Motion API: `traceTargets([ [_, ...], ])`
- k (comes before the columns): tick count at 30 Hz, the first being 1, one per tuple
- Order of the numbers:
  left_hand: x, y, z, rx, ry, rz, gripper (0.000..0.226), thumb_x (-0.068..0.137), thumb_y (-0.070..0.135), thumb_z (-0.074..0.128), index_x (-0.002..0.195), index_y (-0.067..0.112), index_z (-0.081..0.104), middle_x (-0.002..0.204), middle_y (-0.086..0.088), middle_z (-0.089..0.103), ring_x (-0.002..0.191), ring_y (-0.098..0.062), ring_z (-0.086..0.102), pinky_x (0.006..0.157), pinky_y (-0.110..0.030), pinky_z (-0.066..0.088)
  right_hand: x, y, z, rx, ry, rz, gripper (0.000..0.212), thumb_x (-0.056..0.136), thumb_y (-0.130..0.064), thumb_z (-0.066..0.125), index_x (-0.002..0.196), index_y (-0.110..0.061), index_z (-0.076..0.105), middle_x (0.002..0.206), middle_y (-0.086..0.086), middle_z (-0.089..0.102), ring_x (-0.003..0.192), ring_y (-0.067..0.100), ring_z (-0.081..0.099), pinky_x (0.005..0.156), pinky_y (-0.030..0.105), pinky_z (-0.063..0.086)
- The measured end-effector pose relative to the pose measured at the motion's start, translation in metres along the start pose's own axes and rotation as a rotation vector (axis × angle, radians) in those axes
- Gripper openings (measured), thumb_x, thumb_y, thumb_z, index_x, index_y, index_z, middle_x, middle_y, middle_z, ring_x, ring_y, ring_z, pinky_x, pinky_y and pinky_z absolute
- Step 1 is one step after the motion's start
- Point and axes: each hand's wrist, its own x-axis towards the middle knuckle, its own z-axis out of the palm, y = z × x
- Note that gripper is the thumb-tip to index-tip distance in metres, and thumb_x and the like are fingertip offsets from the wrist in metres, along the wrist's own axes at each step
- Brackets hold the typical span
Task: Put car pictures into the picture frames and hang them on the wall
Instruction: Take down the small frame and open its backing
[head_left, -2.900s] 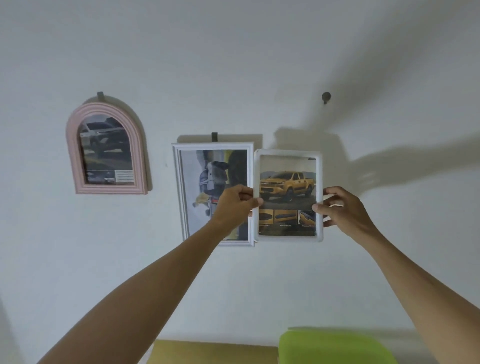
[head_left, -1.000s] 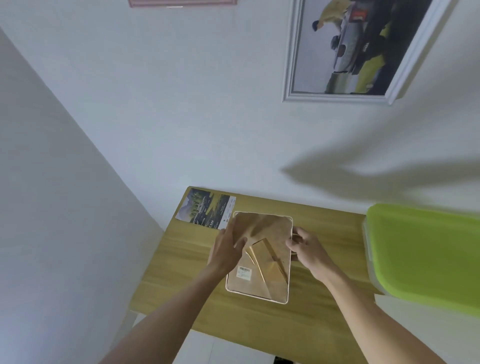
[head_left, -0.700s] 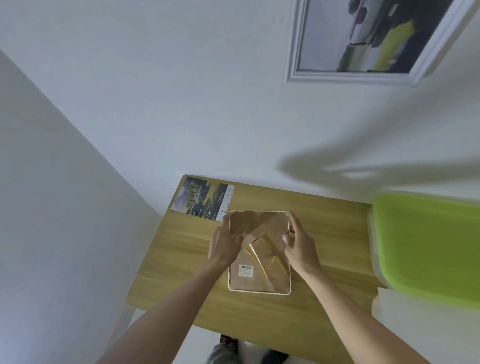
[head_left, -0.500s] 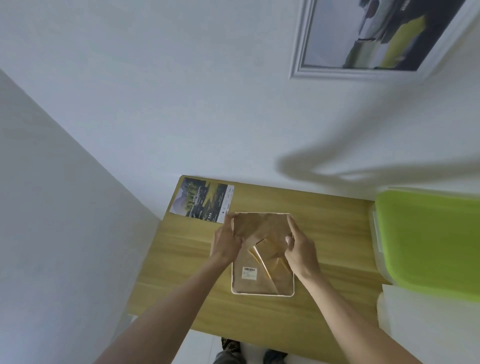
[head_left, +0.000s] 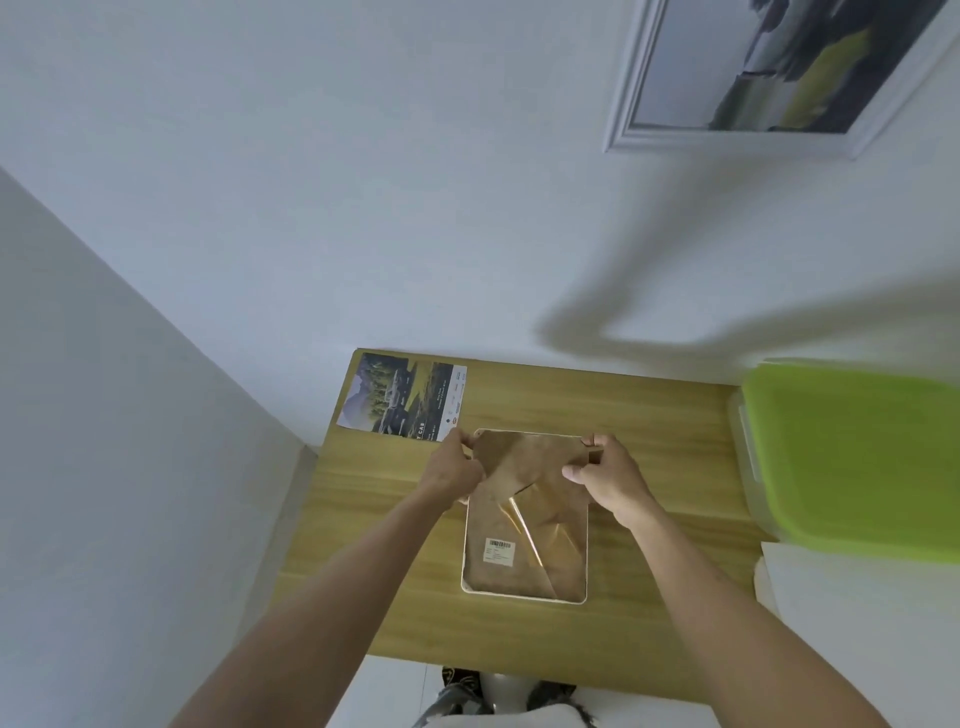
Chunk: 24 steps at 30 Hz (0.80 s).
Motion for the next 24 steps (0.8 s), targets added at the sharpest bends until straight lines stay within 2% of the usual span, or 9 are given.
traceTargets([
  [4,0.004,-0.004,-0.001,-0.044,-0.011,-0.069,0.031,0.077,-0.008,0.050,0.099,0.015,0.053,0.090,-0.018,0.070,0.079,-0.032,0.071,0.064,-0.050,0.059,0.004,0.007,0.000,-0.094,-0.129,0.087,0.044,0.082,-0.021,0.078,0.119,-0.007,0.060,0.113,-0.002,0.062,0.109,0.019,0.060,0.093,0.030,0.044],
  [6,0.008,-0.006,0.000,-0.046,0.002,-0.087,0.028,0.078,-0.006,0.052,0.096,0.015,0.054,0.092,-0.020,0.071,0.080,-0.034,0.072,0.062,-0.051,0.059,0.003,0.009,0.006,-0.167,-0.165,0.149,0.029,0.081,-0.017,0.077,0.104,-0.004,0.065,0.105,-0.001,0.067,0.104,0.020,0.061,0.090,0.031,0.047],
  [10,0.015,-0.006,0.005,-0.040,0.030,-0.092,0.021,0.074,-0.008,0.050,0.082,0.010,0.057,0.092,-0.022,0.071,0.084,-0.034,0.071,0.067,-0.052,0.059,0.004,0.017,0.018,-0.203,-0.068,0.167,0.012,0.078,-0.009,0.076,0.090,-0.011,0.073,0.094,0.005,0.074,0.091,0.022,0.068,0.083,0.036,0.057],
  [13,0.013,-0.010,0.007,-0.013,0.053,-0.085,0.017,0.076,-0.003,0.060,0.088,0.008,0.064,0.088,-0.011,0.070,0.093,-0.029,0.070,0.076,-0.044,0.060,0.002,0.022,0.020,-0.157,-0.001,0.173,0.013,0.078,-0.010,0.078,0.087,-0.015,0.069,0.092,0.002,0.072,0.087,0.020,0.065,0.074,0.028,0.050],
  [15,0.010,-0.012,0.008,0.032,0.078,-0.057,0.026,0.078,0.005,0.072,0.104,0.006,0.067,0.096,-0.004,0.065,0.097,-0.023,0.066,0.076,-0.034,0.056,0.001,0.026,0.021,-0.117,0.030,0.180,0.016,0.078,-0.010,0.078,0.089,-0.016,0.068,0.094,0.002,0.071,0.085,0.020,0.063,0.072,0.026,0.046],
  [17,0.006,-0.015,0.007,0.049,0.108,-0.038,0.029,0.078,0.010,0.076,0.105,0.008,0.068,0.095,-0.001,0.065,0.091,-0.018,0.064,0.072,-0.028,0.052,-0.002,0.028,0.023,-0.090,0.045,0.173,0.023,0.079,-0.009,0.078,0.099,-0.014,0.069,0.096,0.003,0.071,0.084,0.020,0.063,0.069,0.025,0.044],
  [19,0.003,-0.024,0.006,-0.001,0.085,-0.067,0.025,0.077,0.008,0.073,0.101,0.009,0.066,0.087,-0.001,0.069,0.084,-0.016,0.067,0.070,-0.032,0.055,-0.005,0.029,0.027,-0.079,0.062,0.149,0.026,0.079,-0.008,0.077,0.104,-0.014,0.069,0.096,0.002,0.071,0.085,0.020,0.063,0.068,0.025,0.043],
  [21,0.002,-0.033,0.004,-0.055,0.046,-0.107,0.026,0.074,0.003,0.072,0.098,0.010,0.065,0.086,-0.005,0.072,0.087,-0.022,0.070,0.079,-0.041,0.059,-0.007,0.030,0.028,-0.061,0.070,0.128,0.026,0.081,-0.008,0.076,0.105,-0.014,0.067,0.096,0.001,0.070,0.086,0.019,0.064,0.069,0.025,0.044],
  [24,0.000,-0.038,0.000,-0.062,0.018,-0.079,0.026,0.072,-0.003,0.073,0.092,0.010,0.064,0.089,-0.008,0.071,0.092,-0.027,0.070,0.083,-0.043,0.058,-0.009,0.031,0.029,-0.056,0.066,0.103,0.024,0.085,-0.011,0.073,0.107,-0.015,0.065,0.100,0.001,0.069,0.088,0.018,0.064,0.070,0.026,0.045],
])
